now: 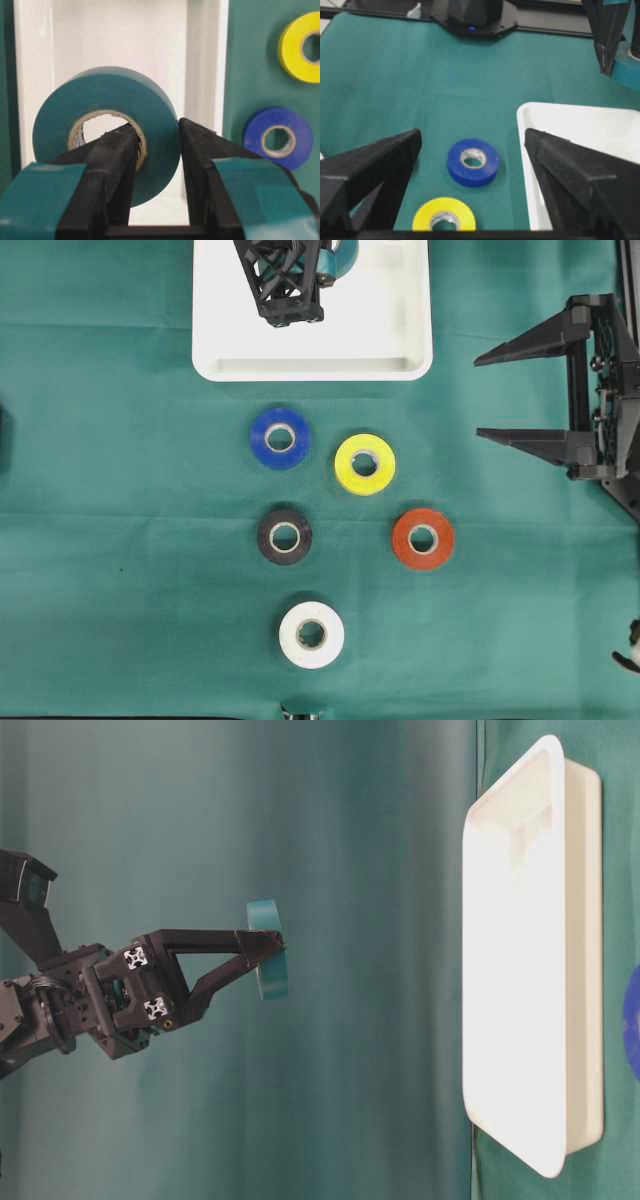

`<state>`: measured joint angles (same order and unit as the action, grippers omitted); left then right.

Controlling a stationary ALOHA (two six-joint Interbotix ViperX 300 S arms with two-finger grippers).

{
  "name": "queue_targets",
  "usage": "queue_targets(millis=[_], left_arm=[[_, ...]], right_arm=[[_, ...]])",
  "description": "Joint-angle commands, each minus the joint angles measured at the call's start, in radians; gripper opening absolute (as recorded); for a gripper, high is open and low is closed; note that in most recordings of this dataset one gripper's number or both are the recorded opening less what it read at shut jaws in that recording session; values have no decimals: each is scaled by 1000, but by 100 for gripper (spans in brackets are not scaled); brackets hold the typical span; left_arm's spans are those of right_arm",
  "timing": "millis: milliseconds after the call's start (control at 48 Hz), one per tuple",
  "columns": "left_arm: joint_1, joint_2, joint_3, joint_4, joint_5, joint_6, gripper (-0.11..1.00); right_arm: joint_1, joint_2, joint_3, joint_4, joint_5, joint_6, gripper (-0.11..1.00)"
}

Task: Pick up the tape from a random location and place it into the white case.
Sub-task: 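Lower the teal roll into the white tray and open the left gripper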

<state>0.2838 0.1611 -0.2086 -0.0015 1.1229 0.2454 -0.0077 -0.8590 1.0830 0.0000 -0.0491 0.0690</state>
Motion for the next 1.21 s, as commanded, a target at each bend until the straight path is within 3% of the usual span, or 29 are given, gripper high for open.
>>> queue_targets(millis=[0, 292, 897, 1189], left_arm=[[0, -25, -11, 2, -11, 0, 21], [0, -21, 15, 2, -40, -2, 21], [55, 49, 342, 2, -426, 3, 21], [67, 97, 394, 2, -523, 5, 21]], right_arm=[[-2, 3, -26, -2, -5, -2, 92], [-2, 5, -26, 0, -5, -2, 92], [-6, 6, -25, -3, -5, -2, 92], [-23, 12, -25, -5, -5, -2, 92]])
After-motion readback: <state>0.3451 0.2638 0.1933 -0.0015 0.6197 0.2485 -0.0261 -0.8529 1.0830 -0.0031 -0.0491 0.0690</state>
